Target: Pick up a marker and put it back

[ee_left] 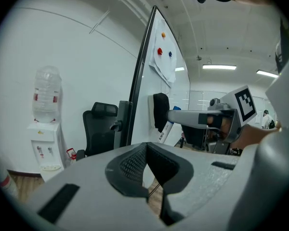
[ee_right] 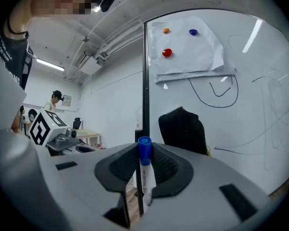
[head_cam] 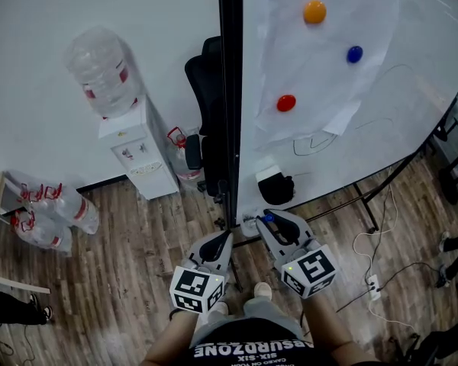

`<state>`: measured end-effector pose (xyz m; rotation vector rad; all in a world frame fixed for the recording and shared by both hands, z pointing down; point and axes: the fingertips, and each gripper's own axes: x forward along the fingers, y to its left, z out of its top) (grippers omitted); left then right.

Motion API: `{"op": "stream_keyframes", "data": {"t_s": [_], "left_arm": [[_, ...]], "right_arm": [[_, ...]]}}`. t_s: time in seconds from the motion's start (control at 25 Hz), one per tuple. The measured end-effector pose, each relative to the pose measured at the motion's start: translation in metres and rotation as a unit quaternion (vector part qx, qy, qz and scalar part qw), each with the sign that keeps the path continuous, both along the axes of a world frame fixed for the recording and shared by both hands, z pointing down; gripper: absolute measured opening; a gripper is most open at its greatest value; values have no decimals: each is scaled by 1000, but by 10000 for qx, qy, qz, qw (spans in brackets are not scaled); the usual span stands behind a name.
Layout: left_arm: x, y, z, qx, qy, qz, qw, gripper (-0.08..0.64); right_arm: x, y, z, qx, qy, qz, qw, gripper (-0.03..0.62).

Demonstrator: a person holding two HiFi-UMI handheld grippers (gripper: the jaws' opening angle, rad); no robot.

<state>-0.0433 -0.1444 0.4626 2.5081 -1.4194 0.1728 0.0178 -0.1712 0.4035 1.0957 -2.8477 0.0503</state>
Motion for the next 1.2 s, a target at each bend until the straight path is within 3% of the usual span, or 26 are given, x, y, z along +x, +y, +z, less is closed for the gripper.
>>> {"op": "stream_keyframes", "data": {"t_s": [1.2], "left_arm": [[-3,6,-2,-13,-57,-188,9998,8]], "right_arm": [[0,-8,39,-282,341,13,9990,71]]}}
